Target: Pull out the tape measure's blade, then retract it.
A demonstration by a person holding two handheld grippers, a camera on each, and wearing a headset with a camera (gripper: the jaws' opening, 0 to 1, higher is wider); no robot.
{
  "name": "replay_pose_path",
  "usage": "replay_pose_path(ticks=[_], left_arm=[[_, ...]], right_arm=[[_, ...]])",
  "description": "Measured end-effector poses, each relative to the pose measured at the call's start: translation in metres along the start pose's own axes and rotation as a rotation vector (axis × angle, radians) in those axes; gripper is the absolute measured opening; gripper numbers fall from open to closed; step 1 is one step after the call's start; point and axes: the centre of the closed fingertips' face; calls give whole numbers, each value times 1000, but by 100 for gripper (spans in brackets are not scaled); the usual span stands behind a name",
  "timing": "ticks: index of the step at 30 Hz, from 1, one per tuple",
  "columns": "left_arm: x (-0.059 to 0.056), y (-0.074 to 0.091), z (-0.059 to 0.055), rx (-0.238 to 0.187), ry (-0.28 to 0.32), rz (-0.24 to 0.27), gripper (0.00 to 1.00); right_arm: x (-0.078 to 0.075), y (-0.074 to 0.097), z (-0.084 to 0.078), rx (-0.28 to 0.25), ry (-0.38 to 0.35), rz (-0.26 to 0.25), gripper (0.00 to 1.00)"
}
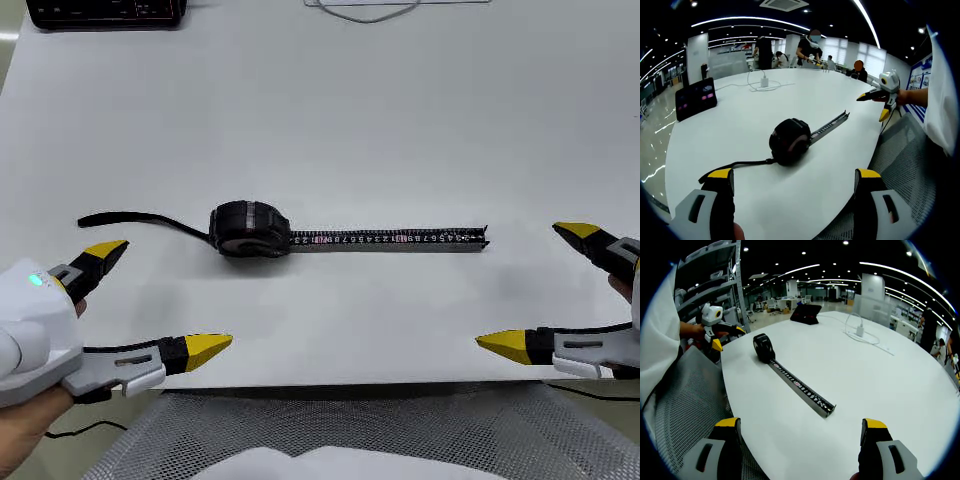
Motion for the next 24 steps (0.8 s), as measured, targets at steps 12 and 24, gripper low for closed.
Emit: replay_pose_path(ticks=[12,24], left_arm=[[1,-2,2,0,-8,6,99],[2,-2,4,-3,-4,6,99]], right_arm=[[0,0,2,-3,0,4,99],[0,0,2,-3,1,2,99]])
Point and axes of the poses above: the centre of the closed fingertips' face, and the gripper's own axes: y roughly backward along the fingers, x roughly to its left, z roughly out of its top, and after that the axes turned 5 degrees about x, right-handed
